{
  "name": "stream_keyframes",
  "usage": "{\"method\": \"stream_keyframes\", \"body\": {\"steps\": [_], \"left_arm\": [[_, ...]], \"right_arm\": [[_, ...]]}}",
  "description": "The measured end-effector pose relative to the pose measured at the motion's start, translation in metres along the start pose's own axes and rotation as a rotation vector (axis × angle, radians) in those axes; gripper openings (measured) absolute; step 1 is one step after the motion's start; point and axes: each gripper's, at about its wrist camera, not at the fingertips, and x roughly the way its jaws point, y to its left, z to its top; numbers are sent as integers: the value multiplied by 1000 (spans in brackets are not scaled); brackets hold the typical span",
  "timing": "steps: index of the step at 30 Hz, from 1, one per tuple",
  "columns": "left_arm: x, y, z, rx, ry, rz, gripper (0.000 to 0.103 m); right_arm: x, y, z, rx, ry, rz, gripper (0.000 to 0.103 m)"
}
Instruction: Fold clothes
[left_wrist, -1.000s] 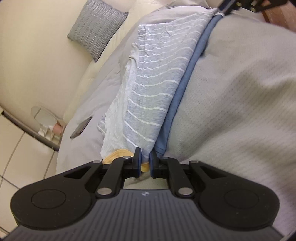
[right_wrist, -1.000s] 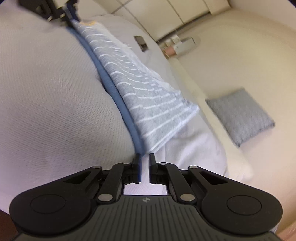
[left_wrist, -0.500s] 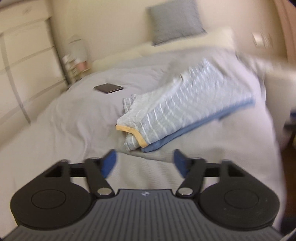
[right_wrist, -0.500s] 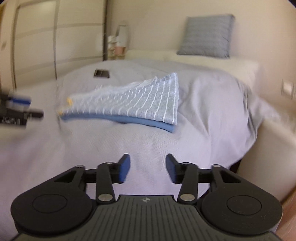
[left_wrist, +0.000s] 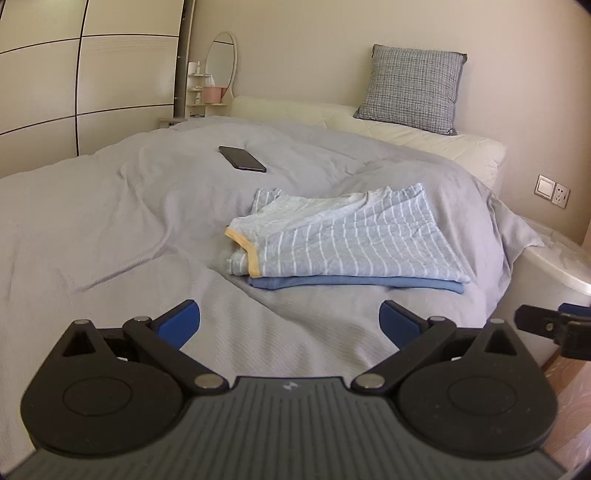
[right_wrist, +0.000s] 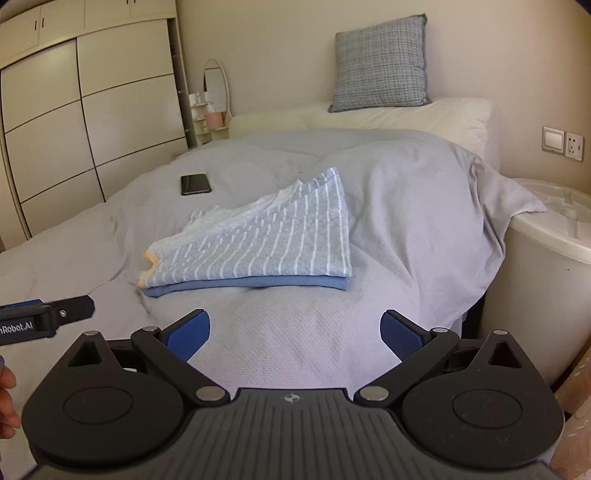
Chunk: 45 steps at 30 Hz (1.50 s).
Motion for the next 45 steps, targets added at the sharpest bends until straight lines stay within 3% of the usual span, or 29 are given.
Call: {"method": "stream_keyframes", "body": {"steps": [11, 18, 45], "left_arm": [[-25, -13, -14, -3, 22, -11, 102], [-30, -17, -12, 35, 65, 25, 102], [-53, -19, -13, 46, 109, 39, 102]], "right_arm": [[-23, 8, 4, 24, 55, -4, 101], [-28, 2, -8, 82, 103, -27, 101], [-64, 25, -5, 43, 110, -41, 102]]}}
